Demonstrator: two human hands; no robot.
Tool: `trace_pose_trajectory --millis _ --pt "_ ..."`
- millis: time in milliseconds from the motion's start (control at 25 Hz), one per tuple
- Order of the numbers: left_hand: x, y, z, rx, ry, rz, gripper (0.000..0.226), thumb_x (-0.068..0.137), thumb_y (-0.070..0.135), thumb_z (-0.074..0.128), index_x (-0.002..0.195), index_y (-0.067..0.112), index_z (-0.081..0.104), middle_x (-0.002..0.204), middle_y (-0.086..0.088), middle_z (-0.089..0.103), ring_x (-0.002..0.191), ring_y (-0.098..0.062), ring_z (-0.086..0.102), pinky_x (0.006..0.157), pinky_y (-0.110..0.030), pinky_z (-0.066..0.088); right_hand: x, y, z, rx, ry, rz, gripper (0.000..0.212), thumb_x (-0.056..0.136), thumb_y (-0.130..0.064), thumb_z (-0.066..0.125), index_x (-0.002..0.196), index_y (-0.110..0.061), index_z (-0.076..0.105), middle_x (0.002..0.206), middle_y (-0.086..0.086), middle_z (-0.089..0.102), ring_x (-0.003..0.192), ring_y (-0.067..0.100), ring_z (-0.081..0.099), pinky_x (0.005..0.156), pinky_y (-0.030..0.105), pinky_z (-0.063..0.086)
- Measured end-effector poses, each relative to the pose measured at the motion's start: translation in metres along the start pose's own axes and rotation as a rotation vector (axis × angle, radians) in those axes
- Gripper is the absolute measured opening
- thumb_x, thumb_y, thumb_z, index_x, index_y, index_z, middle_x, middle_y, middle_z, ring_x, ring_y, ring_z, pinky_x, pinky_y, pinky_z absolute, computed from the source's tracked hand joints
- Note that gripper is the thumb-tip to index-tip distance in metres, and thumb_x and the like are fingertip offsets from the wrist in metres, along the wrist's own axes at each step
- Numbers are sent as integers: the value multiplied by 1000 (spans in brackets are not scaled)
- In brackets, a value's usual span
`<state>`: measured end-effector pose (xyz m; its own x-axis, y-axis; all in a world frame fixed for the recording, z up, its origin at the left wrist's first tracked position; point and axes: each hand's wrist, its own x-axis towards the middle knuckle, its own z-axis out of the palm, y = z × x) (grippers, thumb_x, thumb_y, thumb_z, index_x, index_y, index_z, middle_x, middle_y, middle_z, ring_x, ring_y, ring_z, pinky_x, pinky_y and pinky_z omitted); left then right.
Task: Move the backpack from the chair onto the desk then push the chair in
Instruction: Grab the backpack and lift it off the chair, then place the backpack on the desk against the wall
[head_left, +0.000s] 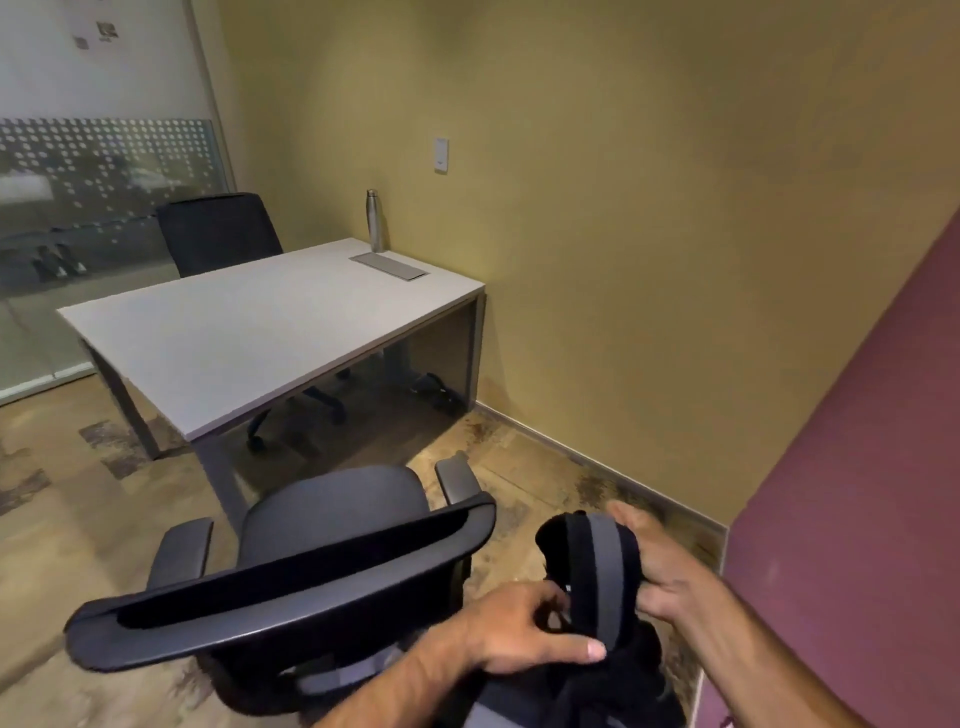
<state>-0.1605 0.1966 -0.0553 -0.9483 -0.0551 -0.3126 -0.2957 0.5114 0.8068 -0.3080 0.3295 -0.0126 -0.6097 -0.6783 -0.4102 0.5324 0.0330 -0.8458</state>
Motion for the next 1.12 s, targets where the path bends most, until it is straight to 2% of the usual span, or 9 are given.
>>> trace_pose_trajectory --millis 80,200,320,600,720,800,880,1000,1120 --pt "34 30 13 -97 0 45 39 65 79 76 97 58 68 97 34 72 94 16 64 83 -6 49 8 -27 -12 -68 -61 -52 45 85 13 63 67 -19 36 61 2 32 52 13 28 45 28 24" --pt "82 62 33 -90 149 70 67 69 78 72 122 38 65 121 8 73 114 -12 67 100 -36 55 20 -64 -33 -125 -97 -99 55 91 23 46 58 -20 35 54 0 31 43 8 29 36 20 25" --pt "117 84 39 -73 283 74 74 77 74 64 131 24 63 126 1 71 119 -19 65 101 -35 54 36 -94 -53 -231 -75 -138 54 90 25 43 59 -18 34 51 -1 34 41 7 30 34 17 27" --pt "181 117 31 -364 448 -58 57 86 50 78 118 4 64 115 -8 75 111 -26 69 97 -37 56 82 -145 -64 -624 192 -269 40 84 19 53 65 -16 48 57 2 44 46 11 40 43 22 31" --pt "206 121 17 -427 453 -110 48 89 47 76 109 5 65 108 -9 74 108 -29 69 94 -37 56 91 -154 -78 -695 519 -546 31 82 6 70 70 -17 52 67 3 61 56 14 59 54 28 51" --pt "219 122 16 -496 430 -145 52 89 48 75 110 2 68 107 -11 75 107 -30 69 96 -40 55 85 -146 -99 -683 757 -702 25 80 -3 74 73 -20 57 73 -3 68 63 5 61 60 17 50" --pt "226 128 19 -631 433 -185 52 90 48 74 112 1 69 107 -12 76 108 -31 69 99 -42 54 72 -125 -124 -532 912 -691 23 80 -9 80 79 -22 61 81 -5 71 75 5 67 68 21 53" --pt "238 141 20 -867 432 -295 56 90 52 72 106 -2 69 98 -18 79 97 -36 74 93 -47 59 50 -79 -159 -309 1028 -586 30 76 -28 89 91 -22 63 95 0 74 92 20 71 78 32 56" --pt "248 160 20 -1092 442 -388 50 89 54 73 84 5 69 56 -5 75 54 -24 74 62 -39 61 30 -46 -178 -231 981 -563 61 64 -65 83 104 -23 65 108 -3 73 102 14 70 83 28 53"
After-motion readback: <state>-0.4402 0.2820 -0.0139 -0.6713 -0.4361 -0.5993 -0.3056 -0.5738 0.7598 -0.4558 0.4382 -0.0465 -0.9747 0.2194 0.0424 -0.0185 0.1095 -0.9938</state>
